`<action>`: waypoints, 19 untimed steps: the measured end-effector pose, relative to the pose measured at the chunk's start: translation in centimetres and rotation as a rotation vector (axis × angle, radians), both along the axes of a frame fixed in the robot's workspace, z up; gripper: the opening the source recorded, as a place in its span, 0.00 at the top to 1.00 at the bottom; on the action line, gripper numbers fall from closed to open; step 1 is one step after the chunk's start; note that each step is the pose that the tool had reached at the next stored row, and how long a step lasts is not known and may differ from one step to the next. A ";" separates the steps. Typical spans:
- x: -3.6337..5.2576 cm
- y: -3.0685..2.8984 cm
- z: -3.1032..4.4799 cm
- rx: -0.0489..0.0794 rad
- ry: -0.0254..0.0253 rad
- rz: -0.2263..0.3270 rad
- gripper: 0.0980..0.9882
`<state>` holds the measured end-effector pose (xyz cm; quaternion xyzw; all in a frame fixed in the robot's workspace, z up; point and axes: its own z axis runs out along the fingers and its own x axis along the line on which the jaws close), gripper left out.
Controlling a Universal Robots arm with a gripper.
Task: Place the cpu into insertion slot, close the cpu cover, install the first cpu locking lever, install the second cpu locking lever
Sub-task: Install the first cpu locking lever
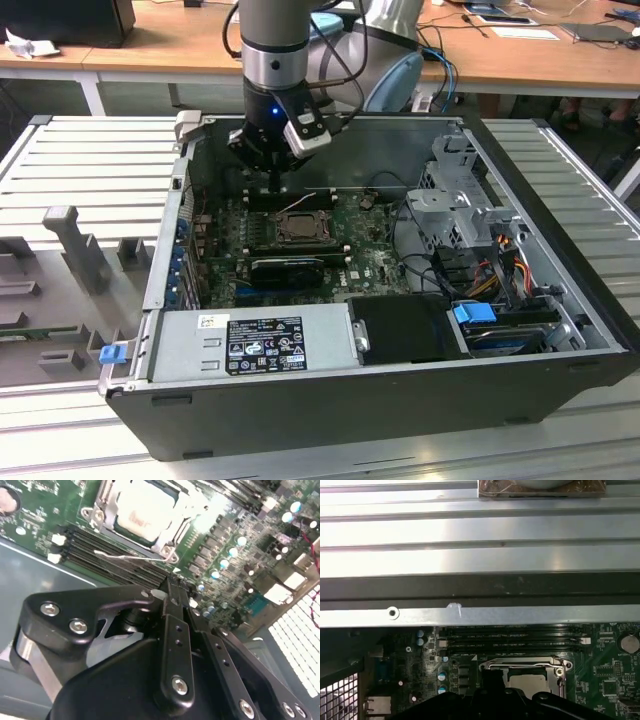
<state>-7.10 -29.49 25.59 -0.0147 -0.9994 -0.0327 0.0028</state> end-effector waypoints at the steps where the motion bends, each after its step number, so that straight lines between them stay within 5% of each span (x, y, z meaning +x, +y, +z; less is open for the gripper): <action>1: 0.03 0.00 0.00 0.000 0.0001 0.000 0.99; 8: 0.26 -0.02 -0.17 0.002 -0.0002 0.000 0.99; 10: 0.98 -0.01 -0.30 0.020 -0.0002 0.000 0.99; 16: 1.15 -0.01 -1.09 0.020 0.0000 0.048 0.99; 19: 2.01 0.16 -1.42 0.020 0.0002 0.060 0.99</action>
